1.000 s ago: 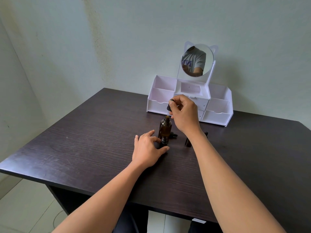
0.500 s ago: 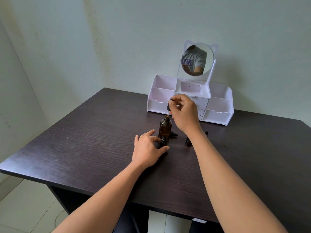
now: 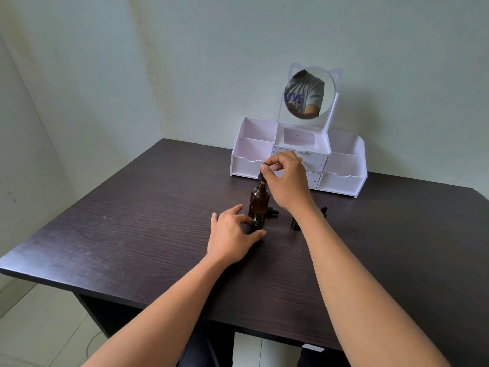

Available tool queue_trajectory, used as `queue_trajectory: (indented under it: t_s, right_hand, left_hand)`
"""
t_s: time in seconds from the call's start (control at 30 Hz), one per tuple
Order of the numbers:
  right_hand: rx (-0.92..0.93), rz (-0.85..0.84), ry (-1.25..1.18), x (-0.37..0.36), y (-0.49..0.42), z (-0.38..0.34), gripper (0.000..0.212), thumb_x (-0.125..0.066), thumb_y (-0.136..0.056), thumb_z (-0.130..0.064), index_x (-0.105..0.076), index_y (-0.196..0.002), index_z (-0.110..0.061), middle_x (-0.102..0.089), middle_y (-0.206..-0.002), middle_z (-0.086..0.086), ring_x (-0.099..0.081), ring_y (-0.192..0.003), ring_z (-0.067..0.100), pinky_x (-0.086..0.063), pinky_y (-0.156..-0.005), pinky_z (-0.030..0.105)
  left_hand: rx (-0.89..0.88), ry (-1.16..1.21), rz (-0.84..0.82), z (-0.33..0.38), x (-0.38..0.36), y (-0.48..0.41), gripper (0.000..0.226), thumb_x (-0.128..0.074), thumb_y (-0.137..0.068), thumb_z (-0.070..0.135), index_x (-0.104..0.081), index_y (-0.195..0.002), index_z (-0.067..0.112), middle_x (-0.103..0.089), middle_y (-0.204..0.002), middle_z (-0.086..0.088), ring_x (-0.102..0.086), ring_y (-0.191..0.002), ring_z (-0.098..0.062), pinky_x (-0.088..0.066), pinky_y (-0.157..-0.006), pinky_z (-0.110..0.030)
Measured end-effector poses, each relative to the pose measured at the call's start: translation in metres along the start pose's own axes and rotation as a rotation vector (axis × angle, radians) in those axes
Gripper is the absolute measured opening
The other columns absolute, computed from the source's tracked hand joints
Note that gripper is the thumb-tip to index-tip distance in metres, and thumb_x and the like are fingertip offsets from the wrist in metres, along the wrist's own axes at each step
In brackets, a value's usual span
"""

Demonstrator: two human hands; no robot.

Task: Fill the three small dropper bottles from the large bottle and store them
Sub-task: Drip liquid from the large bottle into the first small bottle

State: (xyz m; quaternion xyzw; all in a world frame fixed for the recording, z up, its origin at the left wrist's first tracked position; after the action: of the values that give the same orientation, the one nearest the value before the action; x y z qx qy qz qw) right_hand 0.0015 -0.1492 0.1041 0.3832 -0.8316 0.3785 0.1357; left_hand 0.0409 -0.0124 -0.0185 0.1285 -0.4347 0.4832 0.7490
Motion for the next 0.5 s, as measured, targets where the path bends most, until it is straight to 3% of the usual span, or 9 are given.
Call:
queue_trajectory:
  t_s: [0.1, 0.4, 0.5]
  right_hand:
    - [-0.001, -0.011, 0.011, -0.001, -0.0008, 0.0003, 0.002, -0.064, -0.095, -0.018, -0.065, -0.093, -0.016, -0.059, -0.111, 0.003, -0.053, -0.095, 0.009, -0.035, -0.07, 0.0]
    - [-0.038, -0.049, -0.014, -0.0031, 0.0007, 0.0037, 0.001, -0.067, -0.092, -0.019, -0.066, -0.091, -0.019, -0.06, -0.111, 0.0, -0.06, -0.098, 0.014, -0.039, -0.074, 0.01]
    - [-0.064, -0.041, -0.03, -0.0011, 0.0017, 0.005, 0.016, -0.07, -0.091, -0.027, -0.068, -0.102, -0.016, -0.059, -0.114, -0.001, -0.06, -0.098, 0.011, -0.041, -0.073, 0.012]
  left_hand:
    - [0.003, -0.001, 0.0, 0.0001, 0.0003, -0.0001, 0.046, -0.069, -0.079, 0.062, -0.071, -0.113, 0.03, -0.038, -0.156, 0.003, -0.035, -0.142, -0.017, -0.009, -0.12, -0.053]
    - [0.003, -0.009, -0.002, -0.0003, -0.0008, -0.0007, 0.048, -0.068, -0.08, 0.063, -0.071, -0.114, 0.031, -0.037, -0.156, 0.003, -0.035, -0.142, -0.017, -0.01, -0.12, -0.053]
    - [0.006, -0.012, -0.005, -0.0008, -0.001, -0.0009, 0.047, -0.068, -0.08, 0.063, -0.071, -0.114, 0.031, -0.037, -0.156, 0.003, -0.035, -0.142, -0.017, -0.01, -0.12, -0.053]
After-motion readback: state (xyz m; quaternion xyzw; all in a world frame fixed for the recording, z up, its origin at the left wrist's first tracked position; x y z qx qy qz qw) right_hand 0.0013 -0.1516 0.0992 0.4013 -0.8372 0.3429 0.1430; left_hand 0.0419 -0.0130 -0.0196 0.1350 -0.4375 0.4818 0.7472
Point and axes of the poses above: each hand's wrist, its own y-axis away from the middle knuckle, its own x-axis out of the back of the hand, z = x × y, the point moved 7 cm from there along -y, towards the middle knuckle
